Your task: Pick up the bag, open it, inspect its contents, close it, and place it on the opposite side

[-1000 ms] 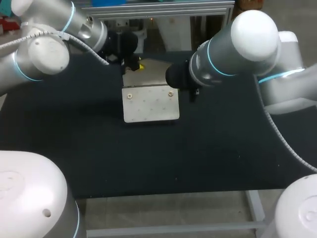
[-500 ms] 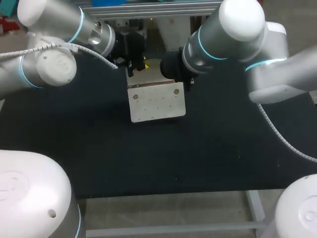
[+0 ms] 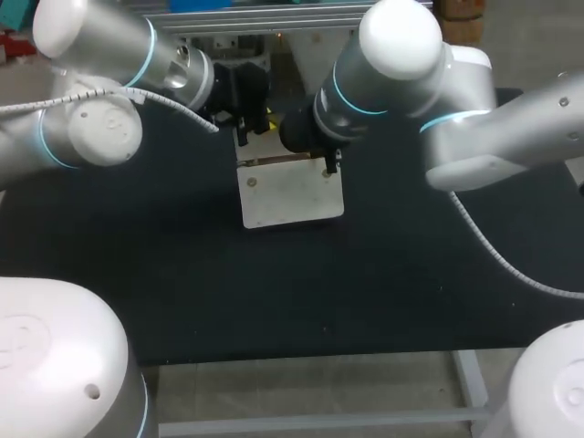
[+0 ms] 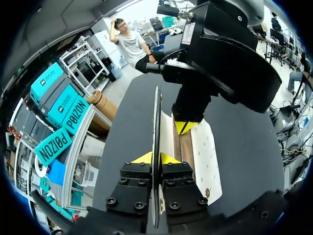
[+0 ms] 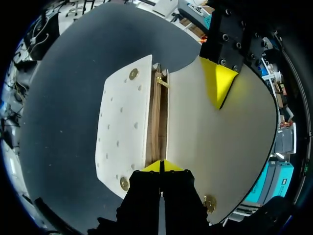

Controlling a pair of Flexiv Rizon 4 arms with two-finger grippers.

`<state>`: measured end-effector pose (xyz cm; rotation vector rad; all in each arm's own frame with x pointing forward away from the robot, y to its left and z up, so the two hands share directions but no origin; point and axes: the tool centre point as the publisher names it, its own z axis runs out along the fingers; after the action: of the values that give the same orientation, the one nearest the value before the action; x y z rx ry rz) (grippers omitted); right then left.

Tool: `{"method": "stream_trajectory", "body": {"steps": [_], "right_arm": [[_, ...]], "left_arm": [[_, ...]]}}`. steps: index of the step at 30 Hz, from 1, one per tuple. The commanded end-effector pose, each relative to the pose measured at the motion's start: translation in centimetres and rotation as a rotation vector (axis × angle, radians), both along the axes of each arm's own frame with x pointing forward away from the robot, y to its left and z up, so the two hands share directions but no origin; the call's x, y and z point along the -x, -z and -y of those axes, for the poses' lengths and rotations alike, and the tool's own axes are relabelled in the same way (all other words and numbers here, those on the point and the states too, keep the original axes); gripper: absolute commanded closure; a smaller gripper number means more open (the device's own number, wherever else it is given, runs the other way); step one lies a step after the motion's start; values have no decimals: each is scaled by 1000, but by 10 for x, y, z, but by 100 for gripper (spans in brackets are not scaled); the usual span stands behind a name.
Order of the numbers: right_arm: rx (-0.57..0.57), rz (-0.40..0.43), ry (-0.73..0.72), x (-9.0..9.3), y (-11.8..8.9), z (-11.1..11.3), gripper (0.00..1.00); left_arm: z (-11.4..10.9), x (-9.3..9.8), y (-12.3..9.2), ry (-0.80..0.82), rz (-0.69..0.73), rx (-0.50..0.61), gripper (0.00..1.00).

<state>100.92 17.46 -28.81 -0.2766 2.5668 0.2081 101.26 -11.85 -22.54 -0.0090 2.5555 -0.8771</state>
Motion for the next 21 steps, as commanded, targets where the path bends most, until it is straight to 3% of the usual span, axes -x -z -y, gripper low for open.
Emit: {"method": "stream_trajectory", "body": {"steps": [1, 12, 21], "right_arm": [[7, -12, 4, -3, 6, -1, 100], [19, -51, 7, -4, 21, -2, 100], [24, -54, -2, 8, 25, -6, 100]], "left_arm": [[-1, 2, -1, -7, 1, 5, 100], [-1, 3, 2, -12, -13, 23, 100], [-2, 1, 6, -51, -25, 44, 100]]}}
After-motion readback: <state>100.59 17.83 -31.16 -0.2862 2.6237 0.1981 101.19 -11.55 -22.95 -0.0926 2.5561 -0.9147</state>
